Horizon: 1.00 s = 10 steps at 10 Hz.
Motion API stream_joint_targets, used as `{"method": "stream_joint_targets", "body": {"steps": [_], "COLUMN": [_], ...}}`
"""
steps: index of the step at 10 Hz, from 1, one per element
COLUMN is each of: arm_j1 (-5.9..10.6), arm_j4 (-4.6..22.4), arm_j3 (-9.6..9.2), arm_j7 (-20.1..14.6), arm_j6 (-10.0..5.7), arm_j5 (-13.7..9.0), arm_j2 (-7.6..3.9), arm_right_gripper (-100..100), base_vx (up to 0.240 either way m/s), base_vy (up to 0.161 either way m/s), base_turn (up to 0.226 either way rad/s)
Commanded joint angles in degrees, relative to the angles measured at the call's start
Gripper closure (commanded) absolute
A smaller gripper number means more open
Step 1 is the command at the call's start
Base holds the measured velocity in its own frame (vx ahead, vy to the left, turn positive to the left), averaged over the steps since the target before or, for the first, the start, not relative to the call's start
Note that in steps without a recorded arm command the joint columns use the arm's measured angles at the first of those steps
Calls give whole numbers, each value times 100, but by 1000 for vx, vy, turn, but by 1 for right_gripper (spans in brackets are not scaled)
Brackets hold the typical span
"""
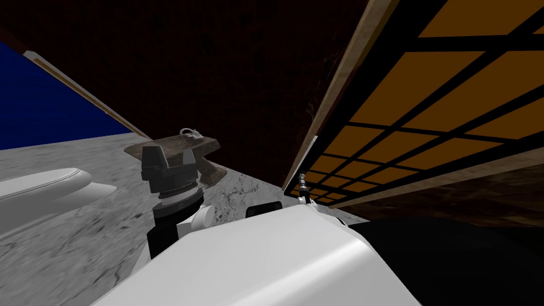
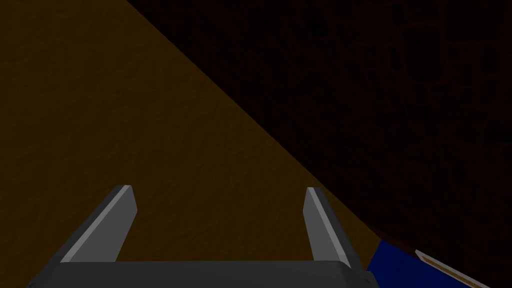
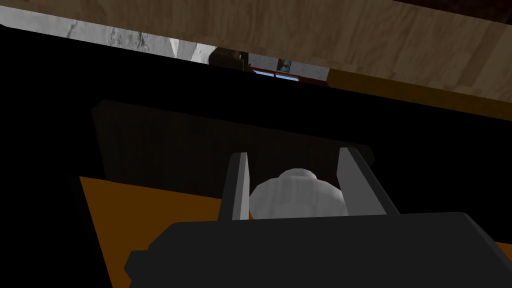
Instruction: Pull the door open
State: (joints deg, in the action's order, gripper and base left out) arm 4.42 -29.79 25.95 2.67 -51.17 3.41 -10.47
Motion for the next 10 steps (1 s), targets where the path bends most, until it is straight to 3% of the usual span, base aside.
{"method": "stream_joint_targets", "body": {"steps": [1, 10], "arm_j1": [-92, -92], "arm_j4": [-70, -70], "arm_j3": [70, 70], "arm_j7": [-286, -356], "arm_j6": [35, 35], "arm_j5": [-163, -163], "arm_j2": [-103, -103], "arm_right_gripper": [100, 100], "base_vx": [-62, -5], "base_vy": [-10, -1], "base_turn": [119, -1]}}
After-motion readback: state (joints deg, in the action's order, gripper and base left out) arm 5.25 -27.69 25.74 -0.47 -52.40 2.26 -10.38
